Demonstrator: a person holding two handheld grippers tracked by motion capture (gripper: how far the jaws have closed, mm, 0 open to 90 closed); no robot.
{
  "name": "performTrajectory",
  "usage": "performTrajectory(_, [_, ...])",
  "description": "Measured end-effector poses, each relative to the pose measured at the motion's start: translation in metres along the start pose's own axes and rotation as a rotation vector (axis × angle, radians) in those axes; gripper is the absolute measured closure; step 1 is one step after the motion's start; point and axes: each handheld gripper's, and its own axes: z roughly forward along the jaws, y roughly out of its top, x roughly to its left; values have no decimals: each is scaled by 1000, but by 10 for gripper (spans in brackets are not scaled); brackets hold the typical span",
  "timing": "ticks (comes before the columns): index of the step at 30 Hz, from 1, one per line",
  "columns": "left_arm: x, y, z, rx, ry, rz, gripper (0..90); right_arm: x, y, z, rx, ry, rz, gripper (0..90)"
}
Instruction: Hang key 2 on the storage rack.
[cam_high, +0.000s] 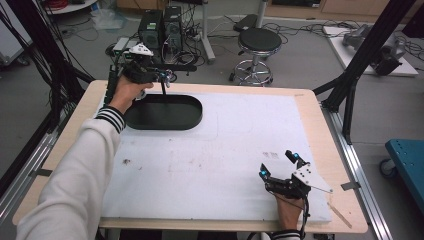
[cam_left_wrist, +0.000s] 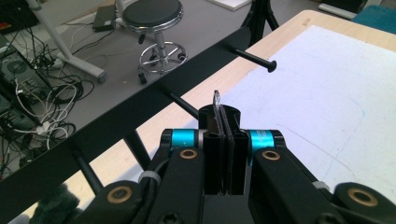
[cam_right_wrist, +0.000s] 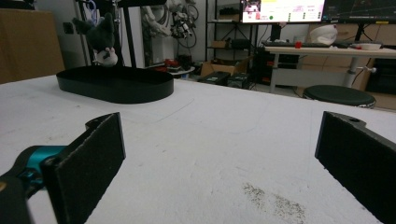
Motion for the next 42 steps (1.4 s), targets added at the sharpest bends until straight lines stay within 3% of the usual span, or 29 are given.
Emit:
performTrajectory(18, [4,-1,1,19,36,9,880,0,0,0,0,1,0,8])
performTrajectory(29, [-2,2,7,19,106,35,879,0,0,0,-2,1,-1,8])
performTrajectory(42, [-1,2,13,7,149,33,868,0,0,0,0,-1,2,8])
